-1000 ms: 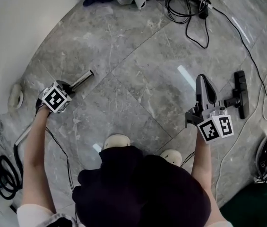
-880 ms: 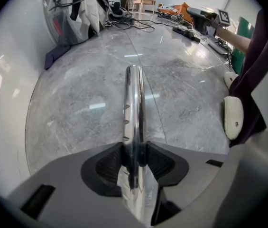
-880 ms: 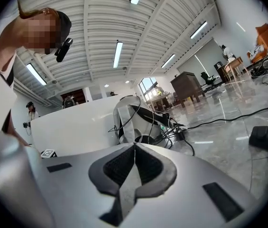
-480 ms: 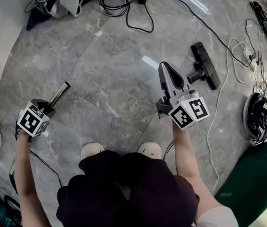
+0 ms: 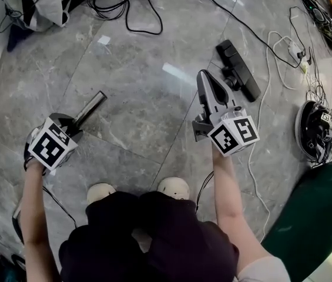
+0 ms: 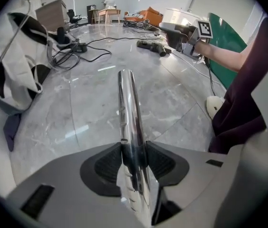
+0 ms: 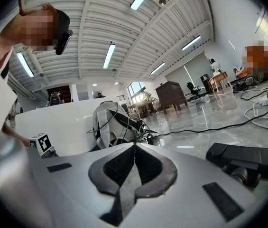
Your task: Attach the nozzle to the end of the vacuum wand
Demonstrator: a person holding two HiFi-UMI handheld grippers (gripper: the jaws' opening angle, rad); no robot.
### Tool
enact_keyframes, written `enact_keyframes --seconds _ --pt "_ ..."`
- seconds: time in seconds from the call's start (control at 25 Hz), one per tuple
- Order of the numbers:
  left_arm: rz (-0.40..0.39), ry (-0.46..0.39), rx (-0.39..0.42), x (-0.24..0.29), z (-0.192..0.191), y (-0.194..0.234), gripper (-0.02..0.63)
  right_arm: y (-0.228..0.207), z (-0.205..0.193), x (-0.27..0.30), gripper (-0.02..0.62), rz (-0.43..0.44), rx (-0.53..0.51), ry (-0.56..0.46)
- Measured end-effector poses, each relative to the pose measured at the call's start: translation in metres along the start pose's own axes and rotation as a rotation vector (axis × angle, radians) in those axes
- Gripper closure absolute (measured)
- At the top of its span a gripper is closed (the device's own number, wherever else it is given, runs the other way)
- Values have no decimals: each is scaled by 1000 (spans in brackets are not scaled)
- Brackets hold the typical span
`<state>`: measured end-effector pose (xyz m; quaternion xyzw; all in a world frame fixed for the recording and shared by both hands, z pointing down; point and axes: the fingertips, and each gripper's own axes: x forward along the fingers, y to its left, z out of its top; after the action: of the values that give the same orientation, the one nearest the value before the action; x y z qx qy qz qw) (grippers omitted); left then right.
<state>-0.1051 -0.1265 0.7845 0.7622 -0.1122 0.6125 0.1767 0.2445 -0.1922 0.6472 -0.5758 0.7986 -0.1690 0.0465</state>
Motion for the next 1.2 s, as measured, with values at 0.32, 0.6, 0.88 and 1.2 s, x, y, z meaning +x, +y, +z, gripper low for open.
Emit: enact_keyframes --seconds 0.32,0.6,0.88,1.2 --pt "-91 -92 83 23 93 -35 442 -11 -1 3 580 23 -83 59" --pt "-112 -151 96 21 106 -46 442 -34 5 -27 578 152 -420 253" --pt "-118 -172 116 10 109 -56 442 -79 5 -52 578 213 -742 532" --pt "-101 -146 114 9 104 -56 442 -135 -11 -60 455 261 -856 735"
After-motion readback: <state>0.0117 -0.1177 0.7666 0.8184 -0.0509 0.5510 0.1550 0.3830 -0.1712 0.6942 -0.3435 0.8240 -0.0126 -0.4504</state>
